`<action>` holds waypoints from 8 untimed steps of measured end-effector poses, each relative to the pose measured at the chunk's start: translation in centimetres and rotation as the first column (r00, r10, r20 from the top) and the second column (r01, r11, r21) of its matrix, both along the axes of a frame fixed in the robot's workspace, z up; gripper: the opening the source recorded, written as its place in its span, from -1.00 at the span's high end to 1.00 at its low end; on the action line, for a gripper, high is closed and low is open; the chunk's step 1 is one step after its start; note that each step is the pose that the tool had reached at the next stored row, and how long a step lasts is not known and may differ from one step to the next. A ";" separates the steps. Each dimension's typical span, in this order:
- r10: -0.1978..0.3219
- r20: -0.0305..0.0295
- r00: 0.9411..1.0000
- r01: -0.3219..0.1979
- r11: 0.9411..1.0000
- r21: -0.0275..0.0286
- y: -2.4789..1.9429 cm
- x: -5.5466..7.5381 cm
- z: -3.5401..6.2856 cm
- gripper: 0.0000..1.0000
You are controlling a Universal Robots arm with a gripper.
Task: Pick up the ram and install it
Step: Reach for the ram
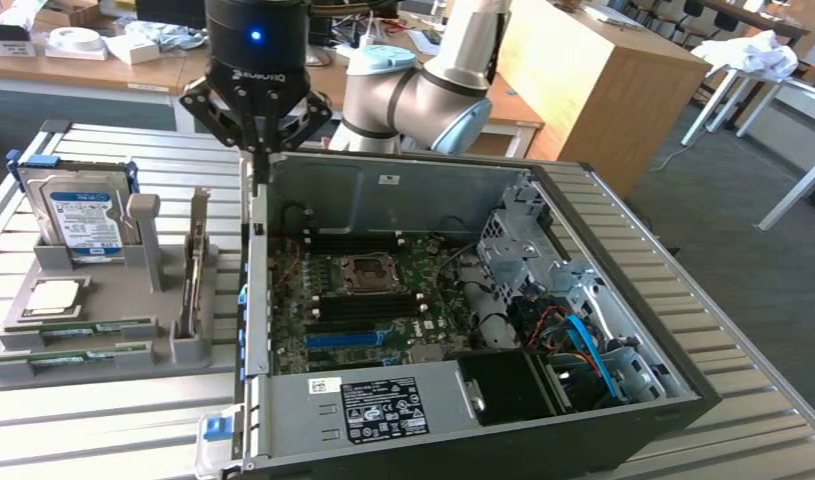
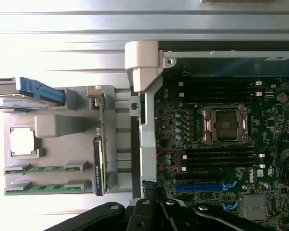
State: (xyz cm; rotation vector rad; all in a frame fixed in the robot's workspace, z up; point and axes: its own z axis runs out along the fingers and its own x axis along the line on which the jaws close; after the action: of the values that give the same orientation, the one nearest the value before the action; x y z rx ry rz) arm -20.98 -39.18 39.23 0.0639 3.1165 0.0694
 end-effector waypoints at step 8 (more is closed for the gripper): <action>0.004 0.000 1.000 -0.004 1.000 0.000 0.02 -1.8 0.00 0.80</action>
State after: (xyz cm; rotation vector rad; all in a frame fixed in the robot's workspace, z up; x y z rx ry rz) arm -22.78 -39.15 39.22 0.0577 3.1167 0.0695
